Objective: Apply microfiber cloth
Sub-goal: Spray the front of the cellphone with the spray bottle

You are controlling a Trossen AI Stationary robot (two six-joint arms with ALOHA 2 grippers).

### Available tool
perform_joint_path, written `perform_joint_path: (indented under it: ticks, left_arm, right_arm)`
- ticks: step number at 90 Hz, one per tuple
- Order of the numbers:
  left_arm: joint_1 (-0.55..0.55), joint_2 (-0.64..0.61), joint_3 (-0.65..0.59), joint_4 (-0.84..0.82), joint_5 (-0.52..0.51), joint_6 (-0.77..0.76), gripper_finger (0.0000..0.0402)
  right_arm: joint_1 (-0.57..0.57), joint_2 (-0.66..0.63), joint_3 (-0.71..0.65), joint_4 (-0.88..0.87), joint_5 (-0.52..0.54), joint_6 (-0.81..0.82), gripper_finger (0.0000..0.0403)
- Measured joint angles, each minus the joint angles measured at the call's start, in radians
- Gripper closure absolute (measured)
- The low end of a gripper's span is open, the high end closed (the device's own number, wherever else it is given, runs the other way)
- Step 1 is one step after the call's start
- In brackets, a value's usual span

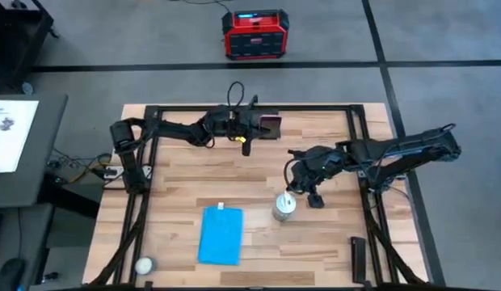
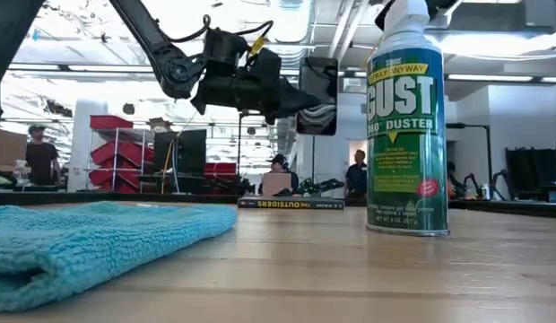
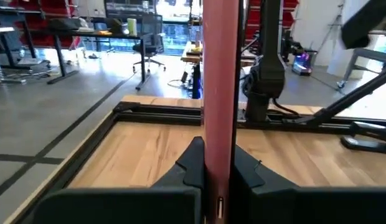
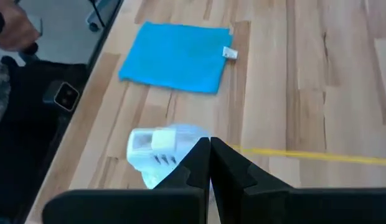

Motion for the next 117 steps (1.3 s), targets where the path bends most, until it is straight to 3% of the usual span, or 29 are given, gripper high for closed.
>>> perform_joint_path:
  ticks: [61,117]
  left_arm:
    - [-0.012,-0.001,0.036,-0.033,-0.037,0.013,0.0398]
    - [-0.04,-0.001,0.037,-0.075,-0.075,0.027,0.0398]
  right_arm:
    - [0.0,0.059,0.092,-0.103,0.004,0.0,0.0403]
    - [0.004,0.066,0.094,-0.115,0.004,0.005,0.0403]
